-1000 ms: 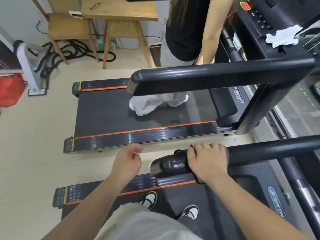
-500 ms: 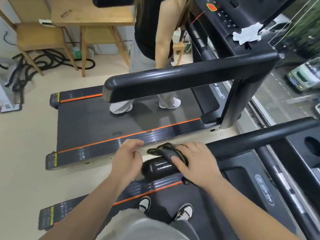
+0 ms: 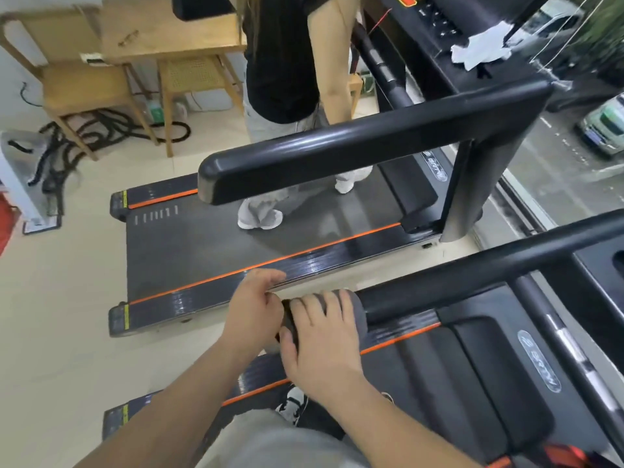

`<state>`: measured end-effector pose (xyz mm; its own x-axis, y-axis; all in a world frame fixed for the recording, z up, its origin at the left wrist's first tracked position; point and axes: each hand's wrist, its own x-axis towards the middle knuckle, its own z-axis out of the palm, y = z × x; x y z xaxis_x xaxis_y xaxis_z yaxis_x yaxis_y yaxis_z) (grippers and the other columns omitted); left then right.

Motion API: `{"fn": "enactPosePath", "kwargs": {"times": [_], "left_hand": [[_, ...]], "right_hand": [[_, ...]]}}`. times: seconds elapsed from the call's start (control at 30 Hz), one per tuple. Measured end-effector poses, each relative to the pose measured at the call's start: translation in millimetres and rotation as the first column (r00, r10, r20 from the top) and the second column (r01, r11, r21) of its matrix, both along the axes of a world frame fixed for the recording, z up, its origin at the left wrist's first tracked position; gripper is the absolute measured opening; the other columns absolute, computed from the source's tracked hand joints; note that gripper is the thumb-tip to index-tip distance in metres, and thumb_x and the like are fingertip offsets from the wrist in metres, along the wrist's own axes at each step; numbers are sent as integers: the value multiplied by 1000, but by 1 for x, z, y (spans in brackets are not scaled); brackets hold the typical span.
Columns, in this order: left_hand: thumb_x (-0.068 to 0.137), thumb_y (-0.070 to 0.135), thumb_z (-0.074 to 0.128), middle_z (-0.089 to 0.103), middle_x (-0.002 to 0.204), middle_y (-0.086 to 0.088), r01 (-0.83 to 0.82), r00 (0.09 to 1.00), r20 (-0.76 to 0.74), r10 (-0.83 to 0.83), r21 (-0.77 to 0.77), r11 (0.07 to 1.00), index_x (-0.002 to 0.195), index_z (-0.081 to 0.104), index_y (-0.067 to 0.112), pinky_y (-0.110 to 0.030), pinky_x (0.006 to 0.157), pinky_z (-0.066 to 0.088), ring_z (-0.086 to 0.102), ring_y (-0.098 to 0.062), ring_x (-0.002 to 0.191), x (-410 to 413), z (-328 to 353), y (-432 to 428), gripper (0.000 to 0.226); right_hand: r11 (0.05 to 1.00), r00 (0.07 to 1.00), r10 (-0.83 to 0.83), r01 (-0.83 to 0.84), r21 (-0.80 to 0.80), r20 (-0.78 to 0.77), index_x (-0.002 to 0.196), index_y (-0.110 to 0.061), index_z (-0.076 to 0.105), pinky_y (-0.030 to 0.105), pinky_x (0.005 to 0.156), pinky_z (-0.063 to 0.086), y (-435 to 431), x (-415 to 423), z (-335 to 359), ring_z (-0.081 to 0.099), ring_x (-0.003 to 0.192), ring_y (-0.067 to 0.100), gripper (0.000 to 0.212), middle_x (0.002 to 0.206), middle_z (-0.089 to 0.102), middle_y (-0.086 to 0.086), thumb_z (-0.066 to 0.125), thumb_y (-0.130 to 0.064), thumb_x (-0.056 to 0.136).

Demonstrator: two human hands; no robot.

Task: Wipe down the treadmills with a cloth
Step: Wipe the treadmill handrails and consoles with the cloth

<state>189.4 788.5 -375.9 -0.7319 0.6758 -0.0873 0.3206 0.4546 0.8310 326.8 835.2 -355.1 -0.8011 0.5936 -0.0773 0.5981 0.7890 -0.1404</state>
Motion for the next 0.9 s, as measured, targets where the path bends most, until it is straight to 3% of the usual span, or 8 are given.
{"fn": "enactPosePath", "kwargs": {"times": [0.1, 0.17, 0.23, 0.37, 0.5, 0.57, 0.77, 0.9], "left_hand": [[75, -20, 44, 66, 107, 5, 19, 1000, -17, -19, 16, 1000, 103, 72, 14, -20, 98, 43, 61, -13, 105, -2, 5, 6, 53], [76, -19, 46, 67, 108, 3, 76, 996, -48, -74, 46, 996, 104, 72, 14, -23, 99, 44, 62, -15, 105, 3, 9, 16, 51], [78, -18, 47, 68, 110, 1, 138, 989, -63, -135, 57, 989, 106, 72, 14, -23, 100, 44, 62, -15, 107, 14, 11, 29, 49], [78, -12, 47, 68, 108, -1, 304, 946, -132, -297, 40, 952, 105, 72, 13, -6, 93, 37, 62, -15, 103, 49, 20, 65, 45], [76, -2, 43, 68, 111, -2, 437, 888, -173, -426, 28, 899, 110, 71, 12, -17, 97, 42, 63, -19, 106, 86, 29, 95, 46], [75, -4, 43, 68, 112, -2, 456, 877, -190, -440, 48, 889, 110, 71, 11, -20, 100, 43, 62, -17, 107, 101, 37, 108, 47], [83, -7, 47, 65, 110, 9, 408, 911, -110, -397, 101, 908, 111, 69, 17, -31, 99, 49, 59, -8, 109, 147, 52, 152, 43], [80, 5, 42, 66, 111, 8, 474, 874, -186, -450, 116, 873, 111, 69, 18, -31, 100, 50, 61, -10, 109, 178, 56, 183, 43]], "right_hand": [[964, 964, 265, -265, 11, -12, 137, -20, 53, 51, 117, 26, 27, 22, -2, 48, 118, 32, 55, 129, 56, 1, 43, -57, 97], [943, 943, 331, -330, 51, -19, 144, -21, 51, 51, 116, 31, 60, 47, -5, 49, 123, 33, 60, 136, 55, 4, 43, -61, 99], [967, 968, 246, -242, 76, -45, 144, -20, 54, 53, 116, 31, 95, 81, -9, 49, 129, 36, 59, 139, 55, 8, 47, -59, 100], [976, 989, -133, 142, 165, -66, 144, -13, 55, 60, 117, 27, 164, 161, -13, 40, 141, 41, 60, 147, 51, 16, 40, -54, 103], [911, 915, -389, 399, 101, -109, 142, -4, 55, 69, 113, 24, 152, 145, -18, 34, 142, 51, 58, 148, 47, 26, 33, -43, 105], [916, 915, -392, 398, 57, -97, 147, -6, 50, 70, 117, 17, 124, 123, -22, 26, 147, 51, 59, 154, 42, 24, 32, -42, 103], [996, 998, 19, -24, 86, 54, 154, -21, 37, 61, 122, 15, 156, 165, -22, 23, 152, 38, 63, 161, 37, 9, 35, -53, 100], [986, 982, -162, 158, 45, 92, 151, -27, 44, 57, 121, 15, 237, 210, -7, 31, 148, 34, 64, 154, 45, 7, 26, -59, 99]]}}
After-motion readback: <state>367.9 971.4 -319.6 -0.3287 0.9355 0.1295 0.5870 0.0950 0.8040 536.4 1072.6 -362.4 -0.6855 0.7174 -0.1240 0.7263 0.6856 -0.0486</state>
